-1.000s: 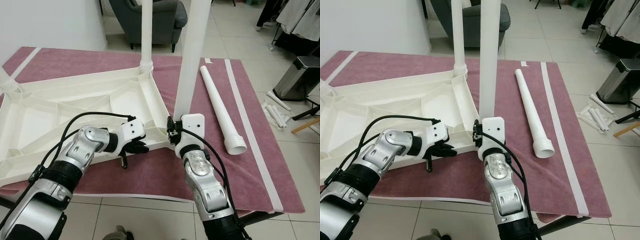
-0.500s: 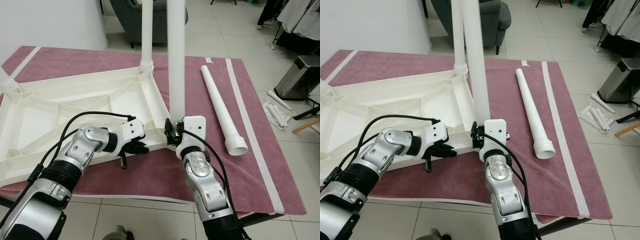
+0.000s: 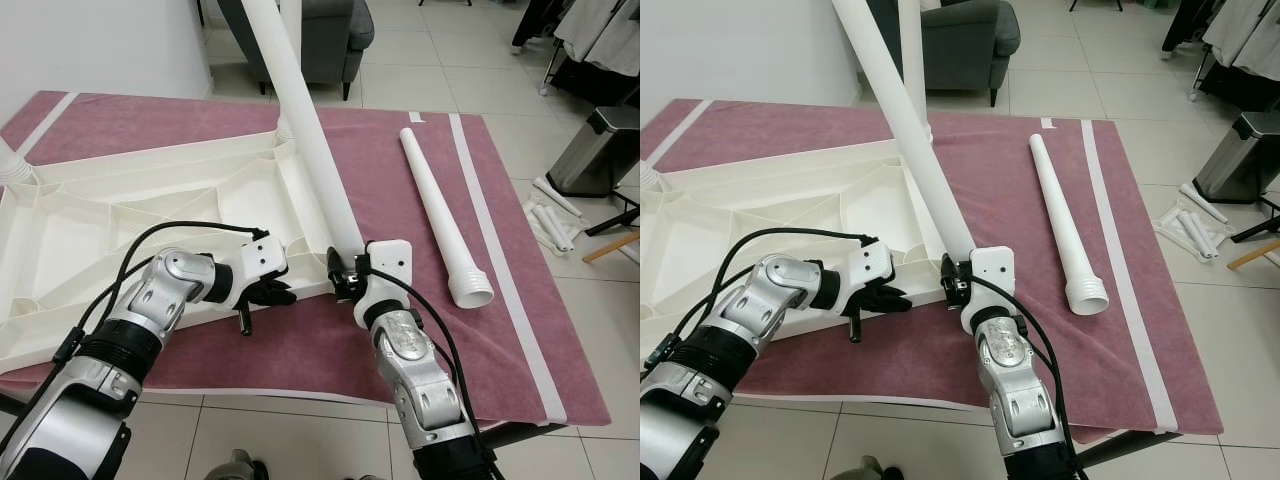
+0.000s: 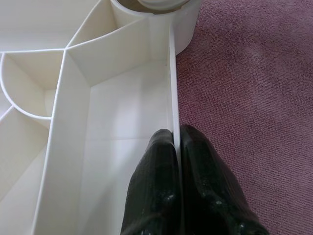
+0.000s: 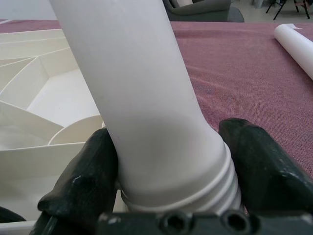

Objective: Building children table

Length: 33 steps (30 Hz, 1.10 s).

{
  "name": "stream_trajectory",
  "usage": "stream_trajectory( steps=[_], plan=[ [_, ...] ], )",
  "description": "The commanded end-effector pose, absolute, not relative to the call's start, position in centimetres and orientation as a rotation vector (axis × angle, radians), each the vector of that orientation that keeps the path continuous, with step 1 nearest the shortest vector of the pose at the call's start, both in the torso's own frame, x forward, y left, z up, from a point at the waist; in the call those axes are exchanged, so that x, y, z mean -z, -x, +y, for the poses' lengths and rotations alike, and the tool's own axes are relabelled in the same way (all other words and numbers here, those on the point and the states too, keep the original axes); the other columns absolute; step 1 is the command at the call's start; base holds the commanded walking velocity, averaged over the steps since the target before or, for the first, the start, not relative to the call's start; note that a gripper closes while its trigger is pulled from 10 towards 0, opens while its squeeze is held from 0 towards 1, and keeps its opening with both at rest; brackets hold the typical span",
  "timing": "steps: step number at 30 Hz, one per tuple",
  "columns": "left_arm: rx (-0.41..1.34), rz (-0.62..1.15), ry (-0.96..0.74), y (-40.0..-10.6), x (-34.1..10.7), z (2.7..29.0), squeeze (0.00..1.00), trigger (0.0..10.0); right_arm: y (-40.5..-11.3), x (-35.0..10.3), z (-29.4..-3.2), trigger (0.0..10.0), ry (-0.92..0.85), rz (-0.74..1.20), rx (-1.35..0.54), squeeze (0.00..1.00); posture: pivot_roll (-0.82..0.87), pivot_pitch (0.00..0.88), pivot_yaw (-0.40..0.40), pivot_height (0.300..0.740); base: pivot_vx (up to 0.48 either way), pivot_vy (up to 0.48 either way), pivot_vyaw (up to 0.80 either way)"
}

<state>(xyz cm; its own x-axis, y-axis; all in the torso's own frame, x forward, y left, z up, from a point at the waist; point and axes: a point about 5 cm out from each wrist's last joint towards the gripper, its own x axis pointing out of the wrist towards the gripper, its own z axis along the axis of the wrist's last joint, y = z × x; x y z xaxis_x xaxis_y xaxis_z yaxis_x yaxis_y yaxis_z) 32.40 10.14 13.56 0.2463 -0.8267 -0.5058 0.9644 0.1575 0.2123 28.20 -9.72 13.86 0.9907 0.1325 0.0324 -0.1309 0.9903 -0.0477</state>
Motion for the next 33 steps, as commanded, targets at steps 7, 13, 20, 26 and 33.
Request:
stream_trajectory(
  steps=[7, 13, 20, 26, 33],
  plan=[
    [1.218, 0.203, -0.517, -33.1, -14.5, 10.6, 0.0, 10.0, -28.2, -13.5, -10.5, 0.0, 0.027, -0.045, -0.128, 0.0, 0.09, 0.061, 0.044, 0.74, 0.0, 0.0, 0.0],
    [1.209, 0.118, -0.507, -33.1, -15.6, 10.5, 1.0, 10.0, -28.1, -15.0, -10.4, 0.0, 0.004, -0.118, -0.158, 0.0, 0.09, 0.06, 0.047, 0.74, 0.0, 0.0, 0.0],
    [1.273, -0.04, -0.412, -31.8, -18.9, 10.9, 0.0, 10.0, -28.2, -16.4, -10.6, 0.0, -0.028, -0.176, -0.171, 0.0, 0.09, 0.059, 0.046, 0.74, 0.0, 0.0, 0.0],
    [1.246, -0.108, -0.143, -32.0, -21.5, 10.4, 1.0, 10.0, -28.2, -16.7, -10.6, 0.0, -0.033, -0.192, -0.182, 0.0, 0.1, 0.055, 0.042, 0.74, 0.0, 0.0, 0.0],
    [1.06, -0.208, 0.065, -33.5, -24.6, 8.6, 0.0, 10.0, -28.2, -17.0, -10.3, 0.0, -0.03, -0.205, -0.206, 0.0, 0.1, 0.047, 0.039, 0.74, 0.0, 0.0, 0.0]
  ],
)
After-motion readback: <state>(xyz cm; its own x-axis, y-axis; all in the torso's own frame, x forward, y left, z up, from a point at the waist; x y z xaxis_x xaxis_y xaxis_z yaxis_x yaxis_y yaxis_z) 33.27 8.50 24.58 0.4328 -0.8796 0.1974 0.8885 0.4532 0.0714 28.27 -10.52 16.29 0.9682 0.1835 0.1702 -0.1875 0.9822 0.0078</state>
